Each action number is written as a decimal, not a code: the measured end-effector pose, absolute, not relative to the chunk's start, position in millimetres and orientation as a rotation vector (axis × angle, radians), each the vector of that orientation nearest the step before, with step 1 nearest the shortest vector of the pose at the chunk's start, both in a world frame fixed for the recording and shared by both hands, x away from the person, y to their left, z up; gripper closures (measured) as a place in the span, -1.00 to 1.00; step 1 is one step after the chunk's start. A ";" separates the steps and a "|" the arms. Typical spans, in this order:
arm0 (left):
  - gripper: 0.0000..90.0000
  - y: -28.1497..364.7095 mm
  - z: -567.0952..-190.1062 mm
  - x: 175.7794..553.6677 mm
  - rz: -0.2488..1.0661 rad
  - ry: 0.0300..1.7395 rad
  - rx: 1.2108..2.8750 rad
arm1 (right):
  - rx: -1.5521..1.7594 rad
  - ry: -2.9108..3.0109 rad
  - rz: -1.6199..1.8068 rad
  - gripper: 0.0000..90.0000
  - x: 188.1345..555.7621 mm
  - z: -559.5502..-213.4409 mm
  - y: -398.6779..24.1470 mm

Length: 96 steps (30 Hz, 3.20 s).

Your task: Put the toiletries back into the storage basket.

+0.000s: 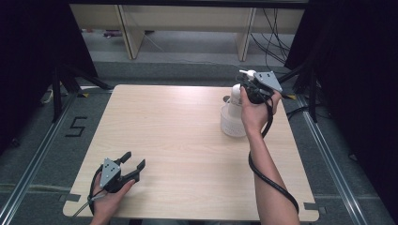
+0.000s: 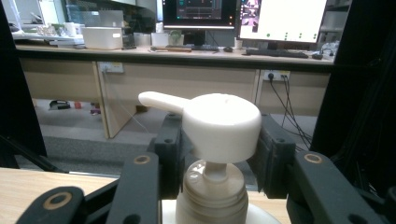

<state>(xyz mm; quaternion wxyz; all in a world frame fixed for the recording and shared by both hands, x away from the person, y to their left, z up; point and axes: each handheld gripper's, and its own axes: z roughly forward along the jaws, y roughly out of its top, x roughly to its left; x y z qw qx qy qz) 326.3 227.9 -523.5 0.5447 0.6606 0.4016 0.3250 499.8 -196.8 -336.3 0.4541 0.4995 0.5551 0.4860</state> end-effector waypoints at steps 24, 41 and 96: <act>-0.22 228.1 -523.5 326.0 0.769 0.952 1.566 | 1.259 1.415 1.165 0.33 501.2 -357.7 -196.4; -0.22 228.1 -523.5 325.7 0.770 0.953 1.567 | 1.270 1.424 1.160 0.33 502.3 -365.4 -194.8; -0.23 226.9 -523.4 325.2 0.772 0.955 1.572 | 1.276 1.531 1.139 -0.43 461.4 -375.3 -219.1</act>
